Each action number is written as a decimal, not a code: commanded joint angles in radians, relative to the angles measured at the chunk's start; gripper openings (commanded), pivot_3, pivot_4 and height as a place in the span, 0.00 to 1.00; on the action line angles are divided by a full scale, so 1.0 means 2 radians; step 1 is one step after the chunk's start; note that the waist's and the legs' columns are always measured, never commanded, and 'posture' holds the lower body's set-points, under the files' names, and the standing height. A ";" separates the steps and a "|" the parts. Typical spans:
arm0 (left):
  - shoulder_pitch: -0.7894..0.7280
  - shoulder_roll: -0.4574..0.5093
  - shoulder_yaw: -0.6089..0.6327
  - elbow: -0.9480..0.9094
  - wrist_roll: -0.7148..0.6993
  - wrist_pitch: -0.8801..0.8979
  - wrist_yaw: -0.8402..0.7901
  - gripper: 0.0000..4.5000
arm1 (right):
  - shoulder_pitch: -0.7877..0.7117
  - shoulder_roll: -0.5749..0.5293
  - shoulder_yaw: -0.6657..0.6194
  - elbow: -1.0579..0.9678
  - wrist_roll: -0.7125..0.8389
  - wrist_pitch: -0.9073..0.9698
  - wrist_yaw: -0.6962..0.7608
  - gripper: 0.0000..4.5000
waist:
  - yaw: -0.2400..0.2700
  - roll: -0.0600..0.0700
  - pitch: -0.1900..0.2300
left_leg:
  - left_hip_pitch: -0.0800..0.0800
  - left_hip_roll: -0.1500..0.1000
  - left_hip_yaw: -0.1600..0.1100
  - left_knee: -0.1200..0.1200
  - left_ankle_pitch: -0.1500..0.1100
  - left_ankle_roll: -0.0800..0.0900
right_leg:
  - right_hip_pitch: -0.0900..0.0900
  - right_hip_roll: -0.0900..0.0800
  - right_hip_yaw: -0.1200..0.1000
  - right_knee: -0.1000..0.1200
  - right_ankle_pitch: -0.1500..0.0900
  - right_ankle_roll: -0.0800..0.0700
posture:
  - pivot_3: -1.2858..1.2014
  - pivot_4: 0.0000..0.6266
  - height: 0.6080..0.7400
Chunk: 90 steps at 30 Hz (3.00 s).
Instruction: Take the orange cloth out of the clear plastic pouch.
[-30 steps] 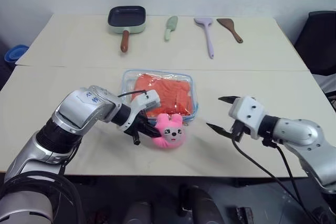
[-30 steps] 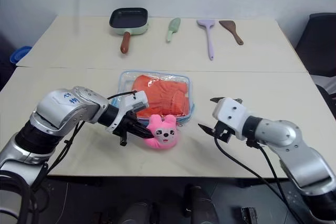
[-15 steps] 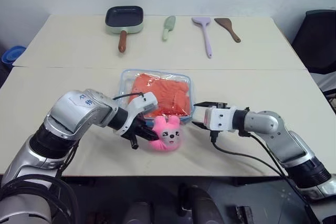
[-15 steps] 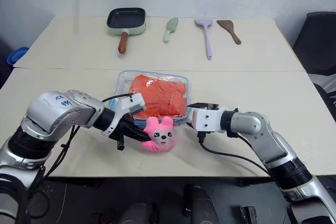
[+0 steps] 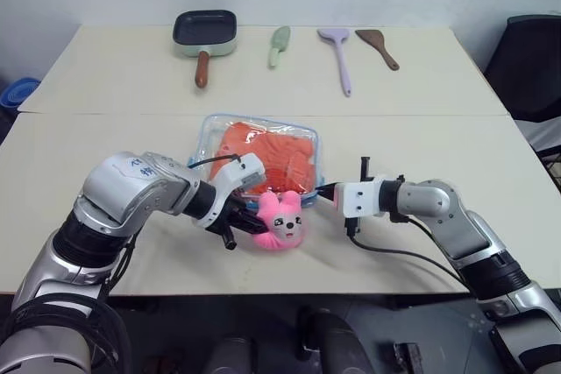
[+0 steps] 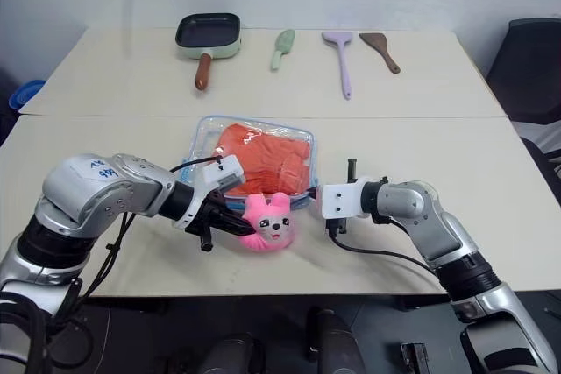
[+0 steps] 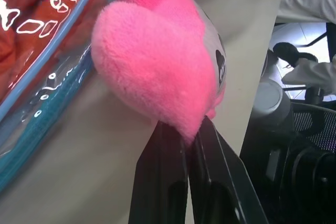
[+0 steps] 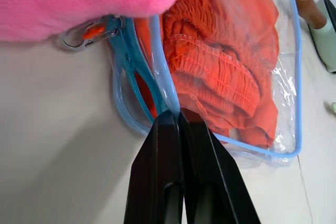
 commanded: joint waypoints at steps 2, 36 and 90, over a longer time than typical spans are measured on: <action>0.026 0.034 0.025 -0.003 -0.003 -0.020 -0.004 0.00 | -0.002 -0.020 -0.016 0.000 -0.003 -0.022 0.010 0.01 | -0.001 0.000 0.000 | 0.000 0.000 0.000 0.000 0.000 0.000 | 0.000 0.000 0.000 0.000 0.000 0.000 | 0.52 0.24 1.00; 0.199 0.186 0.192 0.149 0.033 -0.239 -0.097 0.44 | 0.095 -0.105 -0.089 -0.076 0.097 -0.034 0.058 0.44 | 0.001 0.001 0.000 | 0.001 0.001 0.000 -0.001 0.000 -0.001 | -0.001 0.000 -0.001 0.002 -0.001 -0.002 | 0.52 0.24 1.00; 0.071 0.010 0.052 0.226 0.212 -0.692 -0.223 0.01 | 0.221 -0.096 -0.207 -0.392 0.380 0.400 -0.074 0.91 | 0.012 0.000 0.001 | 0.000 0.001 0.000 -0.001 -0.001 0.002 | 0.000 0.000 -0.002 0.000 0.000 -0.001 | 0.52 0.24 1.00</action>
